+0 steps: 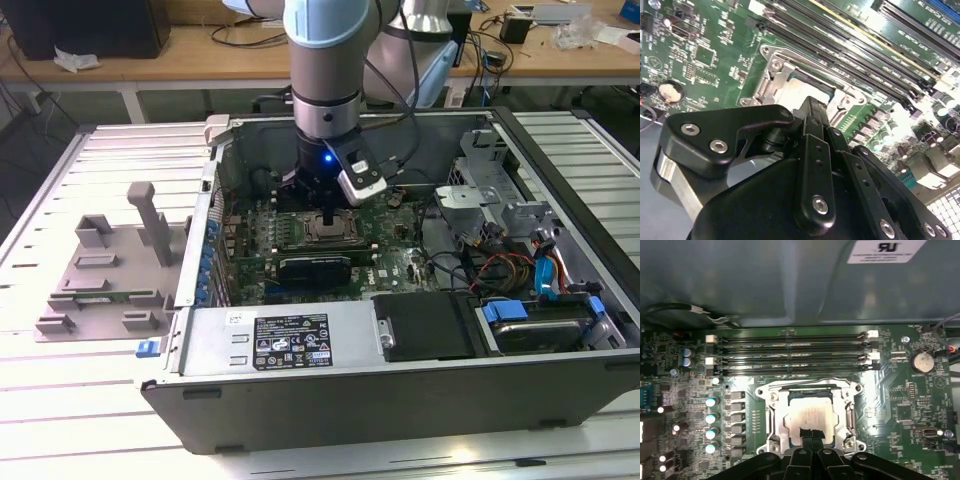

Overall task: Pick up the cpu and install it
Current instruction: 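Install the second cpu locking lever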

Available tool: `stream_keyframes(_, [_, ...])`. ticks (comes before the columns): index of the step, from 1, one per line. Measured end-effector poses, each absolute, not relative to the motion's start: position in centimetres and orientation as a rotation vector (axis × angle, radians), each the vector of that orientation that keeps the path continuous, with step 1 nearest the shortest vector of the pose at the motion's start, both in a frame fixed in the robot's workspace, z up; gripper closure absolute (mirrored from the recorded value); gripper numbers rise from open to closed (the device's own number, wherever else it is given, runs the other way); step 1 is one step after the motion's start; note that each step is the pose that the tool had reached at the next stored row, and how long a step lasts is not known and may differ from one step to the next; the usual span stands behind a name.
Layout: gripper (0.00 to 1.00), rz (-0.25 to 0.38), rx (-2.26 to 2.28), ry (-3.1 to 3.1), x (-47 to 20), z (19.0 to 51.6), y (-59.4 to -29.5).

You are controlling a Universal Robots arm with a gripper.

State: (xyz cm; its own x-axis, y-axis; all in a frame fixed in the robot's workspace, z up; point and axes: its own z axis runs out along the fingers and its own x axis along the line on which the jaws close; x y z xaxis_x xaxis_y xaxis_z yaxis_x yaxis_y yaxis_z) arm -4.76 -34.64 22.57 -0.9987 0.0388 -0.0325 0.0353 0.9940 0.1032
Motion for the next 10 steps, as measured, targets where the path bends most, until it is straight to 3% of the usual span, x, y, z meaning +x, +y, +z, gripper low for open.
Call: stream_keyframes(10, [0.89,0.151,0.057,3.104,-4.56,22.82,-34.6])
